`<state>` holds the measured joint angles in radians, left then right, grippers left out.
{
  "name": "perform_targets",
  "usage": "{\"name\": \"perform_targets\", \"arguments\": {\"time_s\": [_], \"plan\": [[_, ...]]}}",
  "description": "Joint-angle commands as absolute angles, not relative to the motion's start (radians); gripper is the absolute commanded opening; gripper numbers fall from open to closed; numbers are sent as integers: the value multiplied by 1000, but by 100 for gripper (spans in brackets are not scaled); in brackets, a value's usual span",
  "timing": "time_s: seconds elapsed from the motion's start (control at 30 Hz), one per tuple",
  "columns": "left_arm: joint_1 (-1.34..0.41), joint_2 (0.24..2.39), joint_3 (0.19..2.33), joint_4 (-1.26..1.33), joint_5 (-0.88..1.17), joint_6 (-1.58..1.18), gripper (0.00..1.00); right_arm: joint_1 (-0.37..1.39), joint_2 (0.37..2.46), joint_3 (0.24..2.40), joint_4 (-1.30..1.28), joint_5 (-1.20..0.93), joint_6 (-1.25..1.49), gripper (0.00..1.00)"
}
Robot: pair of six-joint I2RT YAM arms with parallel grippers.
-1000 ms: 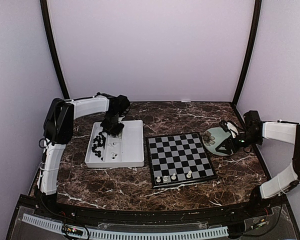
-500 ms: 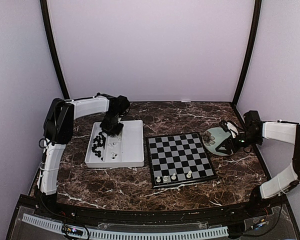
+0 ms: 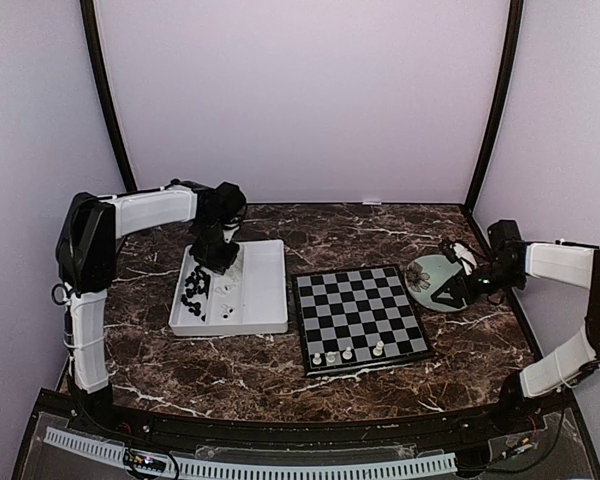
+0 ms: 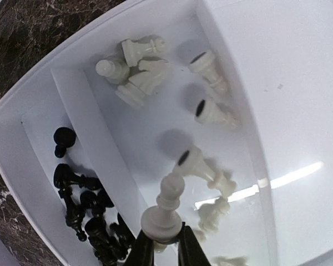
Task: Set up the chess pieces on the board
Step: Pick up the chess pile from the storage box.
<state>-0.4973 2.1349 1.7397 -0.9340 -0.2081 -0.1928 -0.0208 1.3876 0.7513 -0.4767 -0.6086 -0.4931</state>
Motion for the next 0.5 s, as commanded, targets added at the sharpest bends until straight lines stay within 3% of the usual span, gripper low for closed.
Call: {"name": "perform_targets", "arguments": {"time_s": [0.0,0.2,0.47], "plan": [[-492,1927,1629,-815,-26,-144,0,-8,1345,786,-491,-635,-498,61],[-492,1763,1404,-615,128,-80,0,93,1333,880,-564,-647,-508,60],[-497,1579,1131,-297,368,-36,1,299,1523,1234,-583,-715,-395,60]]}}
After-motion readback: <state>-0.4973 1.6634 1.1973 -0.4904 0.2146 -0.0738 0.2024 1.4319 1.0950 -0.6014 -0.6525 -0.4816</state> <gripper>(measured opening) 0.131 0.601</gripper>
